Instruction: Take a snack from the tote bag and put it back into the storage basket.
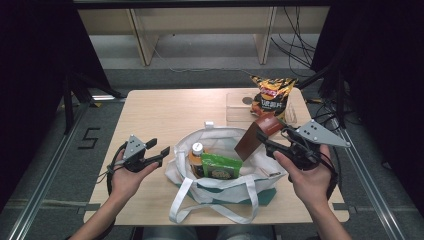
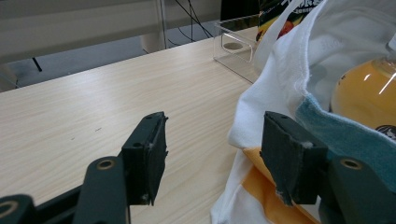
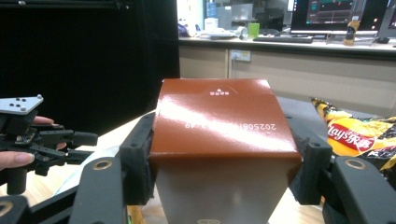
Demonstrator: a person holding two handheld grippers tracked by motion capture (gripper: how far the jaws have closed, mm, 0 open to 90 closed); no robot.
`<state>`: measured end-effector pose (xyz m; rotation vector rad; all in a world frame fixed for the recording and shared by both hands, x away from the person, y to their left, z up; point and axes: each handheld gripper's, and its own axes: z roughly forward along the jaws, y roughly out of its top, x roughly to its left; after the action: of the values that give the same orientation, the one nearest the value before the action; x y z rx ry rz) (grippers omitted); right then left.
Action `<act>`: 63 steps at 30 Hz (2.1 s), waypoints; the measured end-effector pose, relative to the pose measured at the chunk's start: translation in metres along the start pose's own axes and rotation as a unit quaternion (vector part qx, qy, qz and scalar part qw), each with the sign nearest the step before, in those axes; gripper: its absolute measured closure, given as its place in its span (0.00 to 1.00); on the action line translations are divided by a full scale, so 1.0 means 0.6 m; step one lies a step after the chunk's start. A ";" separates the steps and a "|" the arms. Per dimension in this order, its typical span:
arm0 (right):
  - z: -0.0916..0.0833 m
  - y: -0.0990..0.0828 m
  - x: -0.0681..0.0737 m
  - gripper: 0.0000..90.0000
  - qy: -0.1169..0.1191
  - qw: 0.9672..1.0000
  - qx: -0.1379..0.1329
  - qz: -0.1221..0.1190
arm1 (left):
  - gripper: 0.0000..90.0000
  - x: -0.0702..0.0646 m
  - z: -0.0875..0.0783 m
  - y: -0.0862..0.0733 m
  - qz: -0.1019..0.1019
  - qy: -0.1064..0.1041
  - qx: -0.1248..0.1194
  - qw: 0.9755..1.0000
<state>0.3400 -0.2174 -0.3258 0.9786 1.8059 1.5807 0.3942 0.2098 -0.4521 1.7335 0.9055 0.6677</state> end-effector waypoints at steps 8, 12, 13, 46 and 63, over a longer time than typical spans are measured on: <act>-0.009 0.013 -0.004 0.43 -0.008 1.000 -0.014 -0.007 | 0.45 0.000 0.000 0.000 -0.001 0.000 0.000 1.000; -0.013 0.020 -0.005 0.43 -0.008 1.000 -0.019 -0.002 | 0.45 0.000 0.000 0.000 -0.002 0.000 0.000 1.000; -0.014 0.022 -0.006 0.43 -0.007 1.000 -0.022 -0.004 | 0.45 0.000 0.000 0.000 -0.002 0.000 0.000 1.000; -0.046 0.058 -0.031 0.43 -0.050 0.997 -0.058 -0.005 | 0.45 0.000 0.000 0.000 -0.002 0.001 0.000 1.000; -0.045 0.066 -0.060 0.43 -0.083 0.994 -0.066 -0.008 | 0.45 -0.001 0.001 -0.001 -0.002 0.000 0.000 1.000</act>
<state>0.3467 -0.2606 -0.2846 0.9987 1.5721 1.5392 0.3943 0.2092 -0.4526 1.7310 0.9077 0.6647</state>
